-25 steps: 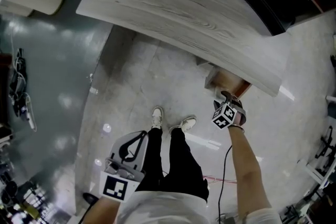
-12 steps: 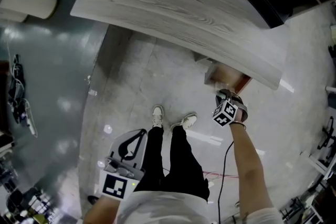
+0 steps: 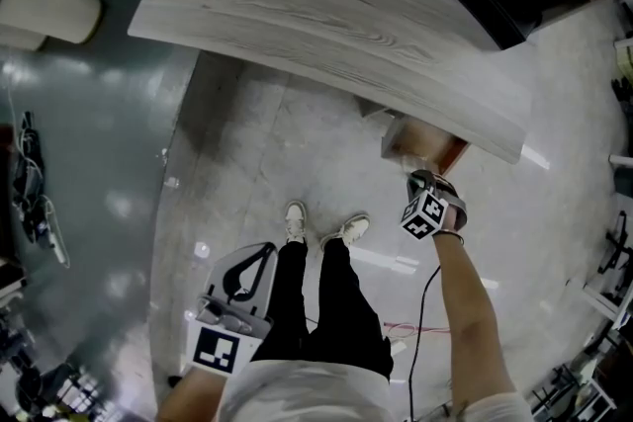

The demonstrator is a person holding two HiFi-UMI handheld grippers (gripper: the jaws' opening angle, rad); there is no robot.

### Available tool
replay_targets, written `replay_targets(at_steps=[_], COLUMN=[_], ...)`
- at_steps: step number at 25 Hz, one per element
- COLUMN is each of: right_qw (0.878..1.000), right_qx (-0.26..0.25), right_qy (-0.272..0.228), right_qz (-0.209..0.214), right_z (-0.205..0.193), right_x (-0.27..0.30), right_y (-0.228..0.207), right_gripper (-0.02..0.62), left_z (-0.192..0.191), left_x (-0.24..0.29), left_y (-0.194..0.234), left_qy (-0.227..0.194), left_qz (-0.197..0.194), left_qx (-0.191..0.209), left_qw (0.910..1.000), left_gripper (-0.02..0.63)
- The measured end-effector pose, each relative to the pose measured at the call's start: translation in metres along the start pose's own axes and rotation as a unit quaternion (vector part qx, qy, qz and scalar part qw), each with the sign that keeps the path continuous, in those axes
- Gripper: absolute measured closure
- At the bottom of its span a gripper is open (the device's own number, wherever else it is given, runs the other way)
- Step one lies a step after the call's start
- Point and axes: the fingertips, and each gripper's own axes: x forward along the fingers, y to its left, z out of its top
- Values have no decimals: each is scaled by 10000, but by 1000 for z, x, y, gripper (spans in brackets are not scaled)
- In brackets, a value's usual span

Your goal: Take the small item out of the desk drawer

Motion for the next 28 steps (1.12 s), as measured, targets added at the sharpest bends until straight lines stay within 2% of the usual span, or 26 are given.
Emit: replay_targets(at_steps=[19,28], right_qw=[9987,9921], right_qx=[375,1131], right_qy=[-68,-278], right_qz=[-352,-468], right_z=[7,15], right_x=[-42,-69], right_y=[-9,-19], right_gripper=[556,566], left_z=[29,46], left_x=[-7,-8], left_y=[-4,-7], left_qy=[-307,-469], left_qz=[-350,-558], left_qx=[222,339], left_qw=[9987,9968], left_gripper=[589,589])
